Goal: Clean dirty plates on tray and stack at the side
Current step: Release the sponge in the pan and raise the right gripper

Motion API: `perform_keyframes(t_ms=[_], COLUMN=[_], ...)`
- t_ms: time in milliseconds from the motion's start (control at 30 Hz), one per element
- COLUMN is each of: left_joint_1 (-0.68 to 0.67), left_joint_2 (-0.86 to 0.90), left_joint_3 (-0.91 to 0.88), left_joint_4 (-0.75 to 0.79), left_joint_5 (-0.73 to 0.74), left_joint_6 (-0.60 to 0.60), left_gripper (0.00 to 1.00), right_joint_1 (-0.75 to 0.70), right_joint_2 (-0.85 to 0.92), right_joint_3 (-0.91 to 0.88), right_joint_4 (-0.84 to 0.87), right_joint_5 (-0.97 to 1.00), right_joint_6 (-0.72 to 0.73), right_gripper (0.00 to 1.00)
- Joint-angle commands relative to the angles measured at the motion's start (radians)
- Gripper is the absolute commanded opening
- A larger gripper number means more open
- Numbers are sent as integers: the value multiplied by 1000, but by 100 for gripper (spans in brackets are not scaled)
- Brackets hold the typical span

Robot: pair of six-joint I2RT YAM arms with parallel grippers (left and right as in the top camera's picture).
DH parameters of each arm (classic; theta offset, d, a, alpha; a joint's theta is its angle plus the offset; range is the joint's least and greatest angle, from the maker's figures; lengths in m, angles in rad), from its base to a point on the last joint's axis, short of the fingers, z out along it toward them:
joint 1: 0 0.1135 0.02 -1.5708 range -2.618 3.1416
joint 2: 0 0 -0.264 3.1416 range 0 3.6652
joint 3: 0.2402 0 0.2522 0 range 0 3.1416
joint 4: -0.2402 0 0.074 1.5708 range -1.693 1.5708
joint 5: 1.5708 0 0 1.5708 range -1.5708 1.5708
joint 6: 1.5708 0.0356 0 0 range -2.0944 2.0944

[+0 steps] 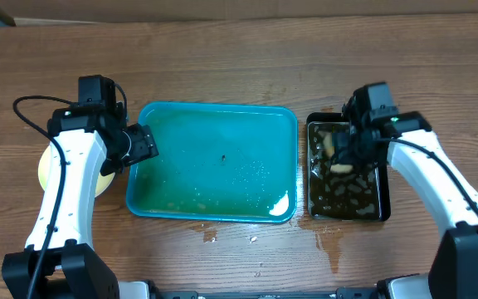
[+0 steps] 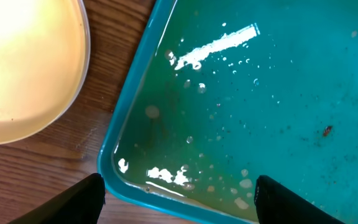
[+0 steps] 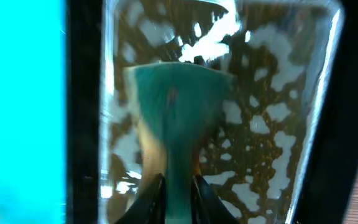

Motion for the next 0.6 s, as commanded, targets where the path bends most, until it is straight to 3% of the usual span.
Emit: perform_keyframes(t_ms=[0,133,267,567], left_joint_1=[-1,-1,-1,-1], left_joint_2=[6,6,6,5], left_joint_3=[6,6,6,6], left_joint_4=[-5,-5,-6,-13], left_joint_5=[11,11,11,70], left_joint_6=[20,20,21,77], left_gripper=[78,78,78,77], right_joint_1=[-2,-2,-2,-2], right_joint_2=[27,47,45,2], right_joint_3=[-47,-53,-34,211], right_joint_4=[36,43,24,-174], right_joint_5=[58,58,51,29], right_joint_6=[-16,-16,7,85], right_gripper=[15,15,27,33])
